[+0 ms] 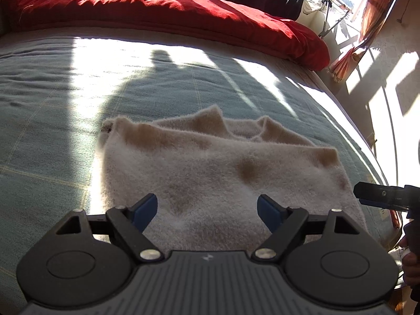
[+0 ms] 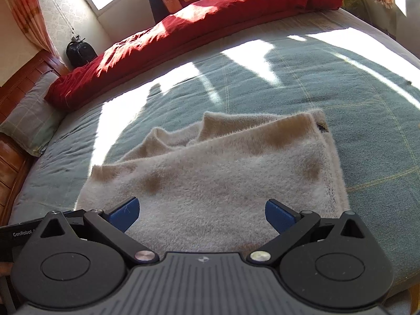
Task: Fold clothes
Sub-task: 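Bring the open left gripper to the edge of the folded cream sweater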
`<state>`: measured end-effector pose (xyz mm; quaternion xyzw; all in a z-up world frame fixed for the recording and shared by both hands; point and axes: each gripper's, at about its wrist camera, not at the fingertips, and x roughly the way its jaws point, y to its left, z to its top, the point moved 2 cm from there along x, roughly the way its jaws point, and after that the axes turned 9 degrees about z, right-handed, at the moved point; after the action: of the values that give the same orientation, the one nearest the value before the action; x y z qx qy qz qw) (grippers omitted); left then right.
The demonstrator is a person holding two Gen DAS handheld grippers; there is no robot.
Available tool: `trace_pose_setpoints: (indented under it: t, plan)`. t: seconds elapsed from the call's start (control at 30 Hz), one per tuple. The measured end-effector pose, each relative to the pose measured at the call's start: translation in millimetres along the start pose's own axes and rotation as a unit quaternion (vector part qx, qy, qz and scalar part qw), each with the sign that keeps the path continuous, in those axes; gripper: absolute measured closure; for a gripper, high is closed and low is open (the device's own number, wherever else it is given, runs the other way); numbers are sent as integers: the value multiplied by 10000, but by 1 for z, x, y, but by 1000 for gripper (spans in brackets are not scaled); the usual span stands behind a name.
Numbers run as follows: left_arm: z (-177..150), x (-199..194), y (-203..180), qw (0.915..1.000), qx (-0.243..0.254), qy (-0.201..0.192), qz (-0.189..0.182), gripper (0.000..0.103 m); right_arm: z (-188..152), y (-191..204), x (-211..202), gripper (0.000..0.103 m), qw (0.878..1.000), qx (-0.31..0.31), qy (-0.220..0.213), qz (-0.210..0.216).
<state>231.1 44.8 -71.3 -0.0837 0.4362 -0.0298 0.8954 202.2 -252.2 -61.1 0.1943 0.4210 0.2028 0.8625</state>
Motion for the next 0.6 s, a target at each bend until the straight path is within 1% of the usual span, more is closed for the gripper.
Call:
trace_pose_setpoints:
  t: [0.2,0.33,0.43,0.5,0.6]
  plan:
    - [6,-11,14,9998,55,-166,22,20,-2,23,8,0,9996,-235,116,-65]
    - [15,-21,30,9997,134,-227,4,20,-4,33,15,0,9992,-323,222,-123]
    - [27,-33,47,9987,330,-329,221,20,-5,41,18,0,9987,-406,268,-154]
    - [37,-39,63,9980,433,-352,287,19,-5,44,21,0,9985,-429,306,-166]
    - [43,-36,87,9993,306,-175,96,17,-7,47,27,0,9982,-448,380,-152]
